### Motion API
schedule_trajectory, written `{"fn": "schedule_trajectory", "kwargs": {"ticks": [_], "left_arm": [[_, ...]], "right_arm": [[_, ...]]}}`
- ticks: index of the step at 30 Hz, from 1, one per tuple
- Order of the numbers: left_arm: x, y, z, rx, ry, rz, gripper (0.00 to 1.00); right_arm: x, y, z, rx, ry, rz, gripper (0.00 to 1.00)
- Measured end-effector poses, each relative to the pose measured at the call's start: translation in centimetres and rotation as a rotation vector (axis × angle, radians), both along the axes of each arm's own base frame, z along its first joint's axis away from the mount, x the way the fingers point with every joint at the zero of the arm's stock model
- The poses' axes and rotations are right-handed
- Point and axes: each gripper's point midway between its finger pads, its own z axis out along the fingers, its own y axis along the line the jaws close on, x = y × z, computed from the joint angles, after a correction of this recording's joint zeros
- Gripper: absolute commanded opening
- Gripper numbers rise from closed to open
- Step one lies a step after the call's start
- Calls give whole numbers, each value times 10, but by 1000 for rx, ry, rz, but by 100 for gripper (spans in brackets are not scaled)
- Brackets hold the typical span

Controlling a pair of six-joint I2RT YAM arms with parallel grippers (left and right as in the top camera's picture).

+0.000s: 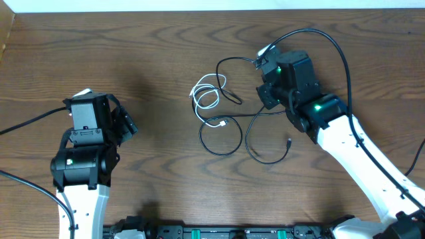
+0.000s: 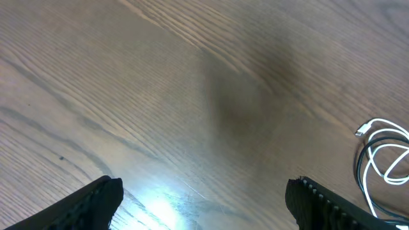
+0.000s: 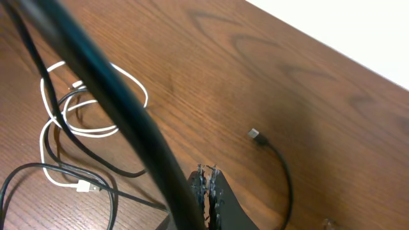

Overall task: Untangle cables
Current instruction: 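Lift the black cable up and pull it toward the upper right, then reach the left gripper to the pile and grasp the white cable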

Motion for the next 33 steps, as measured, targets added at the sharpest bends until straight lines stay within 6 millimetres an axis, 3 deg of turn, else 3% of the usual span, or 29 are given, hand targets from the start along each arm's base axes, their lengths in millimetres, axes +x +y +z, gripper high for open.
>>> {"fn": "schedule_trajectory", "kwargs": {"ticks": [6, 11, 14, 19, 28, 33], "left_arm": [[7, -7, 3, -31, -29, -32, 98], [38, -43, -6, -112, -35, -296, 98], [54, -71, -35, -192, 44, -493, 98], [79, -101, -78, -309, 107, -678, 98], [133, -166, -121, -258, 32, -914, 98], [145, -209, -144, -189, 11, -1029, 98]], "right_arm": [[5, -6, -1, 12, 4, -20, 1], [12, -22, -1, 48, 18, -45, 1], [14, -28, -1, 99, 40, -40, 1], [15, -35, 2, 183, 71, -10, 1], [12, -33, 5, 240, 89, 31, 1], [11, -32, 4, 244, 97, 35, 1]]}}
